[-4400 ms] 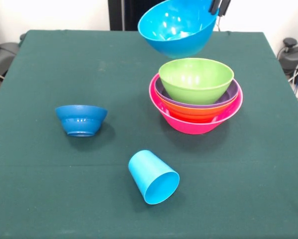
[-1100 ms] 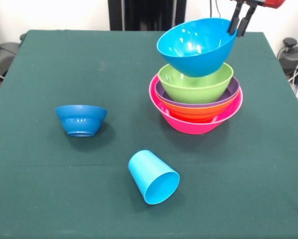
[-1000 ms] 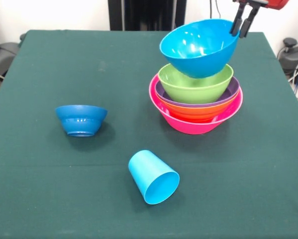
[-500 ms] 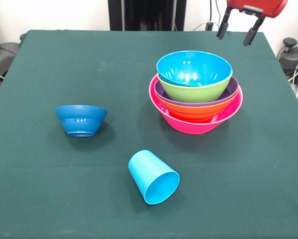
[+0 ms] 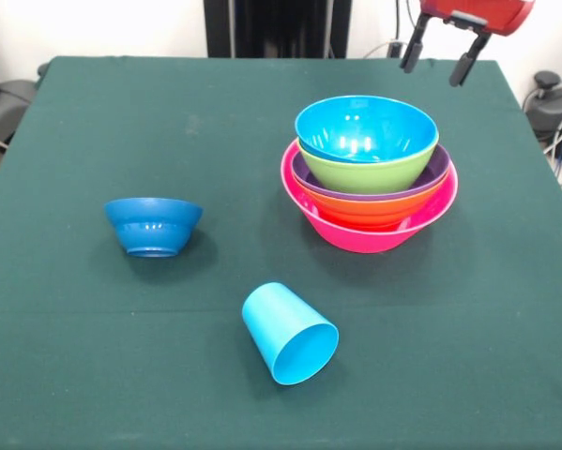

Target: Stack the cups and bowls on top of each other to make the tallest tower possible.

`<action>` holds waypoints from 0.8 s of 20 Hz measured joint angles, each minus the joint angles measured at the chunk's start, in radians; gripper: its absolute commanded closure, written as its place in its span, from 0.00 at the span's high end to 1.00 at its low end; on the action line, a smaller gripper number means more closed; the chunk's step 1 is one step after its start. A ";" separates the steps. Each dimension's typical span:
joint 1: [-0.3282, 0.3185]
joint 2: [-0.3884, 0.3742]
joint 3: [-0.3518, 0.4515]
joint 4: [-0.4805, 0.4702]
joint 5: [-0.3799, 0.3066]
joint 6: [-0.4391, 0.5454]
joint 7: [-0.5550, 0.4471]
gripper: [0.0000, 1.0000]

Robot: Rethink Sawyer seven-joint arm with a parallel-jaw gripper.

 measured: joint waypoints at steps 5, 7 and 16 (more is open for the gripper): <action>-0.005 -0.021 0.000 0.000 0.007 0.000 0.000 1.00; -0.011 -0.030 0.000 0.000 0.009 0.001 0.000 1.00; -0.138 -0.101 0.012 -0.042 0.011 0.083 0.000 1.00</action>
